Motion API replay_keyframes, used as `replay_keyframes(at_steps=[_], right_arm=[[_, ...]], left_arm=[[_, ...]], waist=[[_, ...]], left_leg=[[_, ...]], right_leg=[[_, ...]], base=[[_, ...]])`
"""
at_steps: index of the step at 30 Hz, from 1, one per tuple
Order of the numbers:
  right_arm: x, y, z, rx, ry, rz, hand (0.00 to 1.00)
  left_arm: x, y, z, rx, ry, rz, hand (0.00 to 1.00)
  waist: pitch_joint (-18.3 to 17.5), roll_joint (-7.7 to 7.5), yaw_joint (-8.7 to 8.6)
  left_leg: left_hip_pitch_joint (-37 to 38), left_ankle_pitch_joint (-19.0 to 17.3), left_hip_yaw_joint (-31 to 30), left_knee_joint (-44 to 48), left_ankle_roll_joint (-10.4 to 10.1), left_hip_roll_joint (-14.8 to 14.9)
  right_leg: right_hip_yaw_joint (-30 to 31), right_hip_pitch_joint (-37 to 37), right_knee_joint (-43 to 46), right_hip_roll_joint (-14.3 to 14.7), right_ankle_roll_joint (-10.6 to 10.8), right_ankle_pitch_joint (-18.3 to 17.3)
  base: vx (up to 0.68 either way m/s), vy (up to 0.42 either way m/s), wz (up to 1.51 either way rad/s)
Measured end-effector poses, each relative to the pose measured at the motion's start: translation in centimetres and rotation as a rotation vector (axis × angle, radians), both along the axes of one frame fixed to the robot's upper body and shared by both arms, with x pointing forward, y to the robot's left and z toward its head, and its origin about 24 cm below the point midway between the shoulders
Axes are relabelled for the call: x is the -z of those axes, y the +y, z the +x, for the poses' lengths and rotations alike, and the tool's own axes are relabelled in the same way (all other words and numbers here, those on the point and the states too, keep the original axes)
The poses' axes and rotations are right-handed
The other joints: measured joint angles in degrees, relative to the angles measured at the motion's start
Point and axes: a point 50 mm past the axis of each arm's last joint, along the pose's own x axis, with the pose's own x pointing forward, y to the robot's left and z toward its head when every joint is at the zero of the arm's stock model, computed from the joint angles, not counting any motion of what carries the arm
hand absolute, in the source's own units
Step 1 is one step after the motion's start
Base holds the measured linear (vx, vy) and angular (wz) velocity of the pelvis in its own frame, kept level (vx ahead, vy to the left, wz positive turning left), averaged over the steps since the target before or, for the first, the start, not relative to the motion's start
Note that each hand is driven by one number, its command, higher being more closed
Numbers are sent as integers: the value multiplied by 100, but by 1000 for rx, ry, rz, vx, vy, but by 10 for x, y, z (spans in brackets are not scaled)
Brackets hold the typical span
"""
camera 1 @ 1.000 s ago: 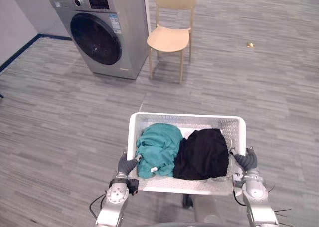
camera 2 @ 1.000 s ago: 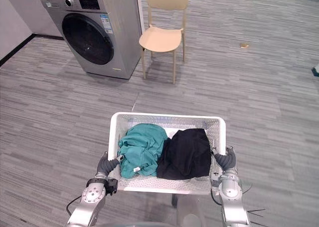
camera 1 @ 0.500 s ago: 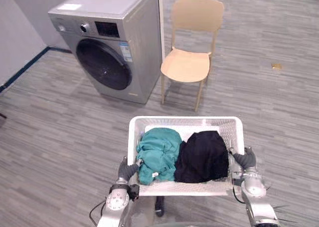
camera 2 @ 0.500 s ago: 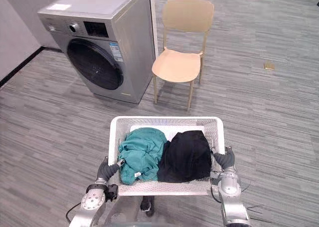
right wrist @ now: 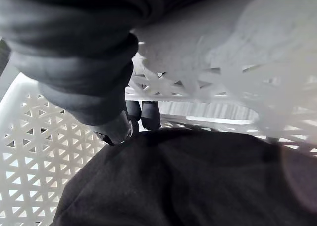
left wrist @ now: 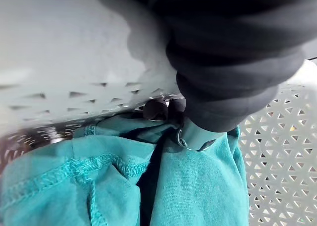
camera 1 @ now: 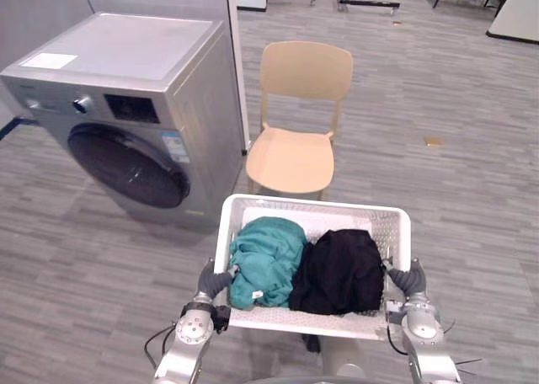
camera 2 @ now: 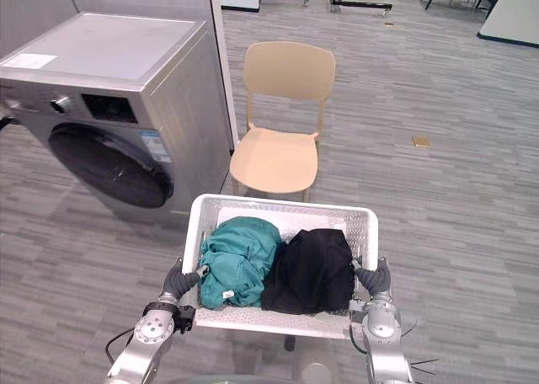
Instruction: Pick up the laundry basket with both hands and put the clothes into the washing machine.
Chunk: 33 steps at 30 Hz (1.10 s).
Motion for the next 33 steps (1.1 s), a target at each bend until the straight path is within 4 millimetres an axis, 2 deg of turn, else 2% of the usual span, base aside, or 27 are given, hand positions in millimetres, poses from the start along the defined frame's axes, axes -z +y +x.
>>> replay_keyframes(at_steps=[1,2,3,4,5,6,7,8,9,10,11,12,13,15,16,17,18,19,20,23,24,26,27,28,29,31,33], right_arm=[[-3,-1,-1,-4,-5,-6,100],[-5,1,-1,-14,-11,-5,100],[-9,4,0,-32,-26,-9,100],[-13,4,0,-37,-45,-17,100],[-19,3,-1,-37,-66,-26,100],[-23,3,2,-40,-87,-26,100],[-25,3,2,-42,-95,-27,100],[-25,3,4,-41,-98,-24,100],[-24,1,3,-39,-92,-30,100],[-23,0,3,-36,-89,-29,100],[-18,-3,2,-28,-66,-32,100],[-13,-6,0,-18,-42,-32,100],[-10,-6,-1,-16,-30,-31,100],[-2,-3,-5,-6,2,-9,100],[-1,-3,-5,-6,4,-9,100],[0,-3,-5,-10,11,-9,100],[2,-1,-3,-22,24,-10,100],[4,0,-2,-25,32,-10,100],[9,2,-3,-26,53,1,100],[14,10,-4,-44,69,19,100],[14,12,-3,-50,68,19,100],[16,12,-5,-51,78,14,100],[17,13,-5,-47,83,12,100],[19,15,-5,-46,87,18,100],[23,13,-2,-49,103,11,100],[23,13,7,-56,103,3,100],[9,18,29,-65,32,-5,100]], left_arm=[[2,-2,-3,-17,11,-18,100],[4,-2,-7,-34,20,-29,100],[5,-1,-12,-59,28,-43,100],[3,-2,-14,-66,19,-52,100],[-1,-3,-13,-66,-3,-57,100],[-4,-2,-12,-68,-18,-58,100],[-4,-2,-12,-68,-23,-59,100],[-5,-1,-11,-68,-28,-59,100],[-5,-3,-11,-66,-32,-65,100],[-5,-4,-11,-64,-32,-71,100],[-4,-7,-11,-60,-24,-84,100],[-2,-9,-14,-50,-12,-79,100],[0,-8,-16,-48,-2,-77,100],[4,-4,-18,-44,22,-51,100],[4,-4,-17,-42,23,-49,100],[5,-4,-19,-41,33,-45,100],[7,-2,-21,-44,46,-41,100],[8,-1,-22,-45,50,-36,100],[8,1,-22,-40,51,-22,100],[7,10,-21,-35,48,22,100],[6,12,-20,-36,45,33,100],[8,13,-18,-35,47,48,100],[9,13,-16,-29,49,60,100],[7,15,-12,-22,39,80,100],[9,11,-8,-21,42,69,100],[7,10,-2,-33,25,82,100],[-3,13,19,-60,-32,102,100]], waist=[[82,139,47],[93,168,90],[95,191,184],[97,200,243],[118,150,355],[145,57,457],[149,35,496],[135,-3,495],[132,-36,491],[137,-22,480],[116,28,484],[75,95,486],[55,120,493],[-14,-155,452],[2,-206,459],[20,-247,493],[22,-245,481],[24,-240,479],[42,-210,448],[36,-237,358],[32,-245,326],[32,-267,307],[28,-358,307],[73,-623,317],[147,-549,328],[194,-414,344],[474,-354,358]], left_leg=[[-599,704,-8,1802,-210,352],[-862,1370,-7,2492,-229,484],[-1236,1570,-16,3488,-299,715],[-1670,1419,-11,4242,-265,889],[-2142,1131,41,4675,-12,965],[-2548,791,129,4503,189,994],[-2715,622,193,4245,226,997],[-2893,402,224,3348,241,828],[-2949,358,192,2015,230,558],[-2956,380,119,1444,195,448],[-2939,546,-55,393,9,261],[-2881,1084,-161,-353,-19,194],[-2796,1480,-137,-377,115,188],[-2726,1280,101,-134,522,-146],[-2684,1212,203,-103,593,-208],[-2481,1060,406,-140,678,-306],[-2206,971,506,-245,771,-419],[-2046,935,522,-331,797,-464],[-1686,790,526,-529,850,-519],[-1323,669,481,-754,869,-587],[-1294,664,437,-820,866,-603],[-1329,654,286,-818,841,-629],[-1360,634,222,-777,803,-711],[-1424,593,144,-688,746,-935],[-1498,542,41,-563,689,-878],[-1895,486,-16,-295,595,-688],[-2521,452,-21,23,543,-485]], right_leg=[[-12,423,-3,250,-86,-298],[46,632,-42,344,-114,-420],[144,918,-93,462,-139,-575],[204,1206,-152,545,-165,-708],[346,1536,-289,580,-223,-880],[543,1847,-493,573,-204,-960],[628,1998,-624,567,-192,-970],[704,2223,-827,468,-111,-1015],[790,2359,-865,337,-4,-1116],[824,2417,-863,289,70,-1156],[906,2528,-867,230,217,-1255],[994,2629,-861,224,376,-1397],[1079,2689,-838,206,468,-1483],[1255,2796,-711,-226,747,-1657],[1295,2754,-568,-330,802,-1688],[1406,2582,-38,-490,969,-1702],[1424,2318,779,-611,1235,-1566],[1426,2166,1223,-676,1388,-1434],[1413,1851,2072,-802,1345,-1303],[1269,1265,2608,-797,956,-1538],[1194,1060,2473,-767,906,-1574],[1211,868,1615,-604,889,-1570],[1246,884,1016,-607,864,-1428],[1256,863,467,-713,790,-917],[1198,902,455,-739,790,-918],[1065,818,154,-585,730,-762],[918,471,-29,-431,636,-527]], base=[[667,-242,-17],[553,-158,-47],[523,-95,-54],[514,-54,-59],[595,-34,-59],[485,-2,-56],[437,34,-51],[402,81,-38],[401,111,-29],[415,168,-29],[445,219,-33],[454,235,-43],[488,272,-44],[507,269,-26],[523,297,-36],[445,294,-53],[404,284,-54],[277,208,-33],[194,144,-17],[184,106,2],[147,41,33],[144,6,44],[196,-63,49],[166,-92,52],[153,-102,40],[45,-69,19],[-25,-80,13]])
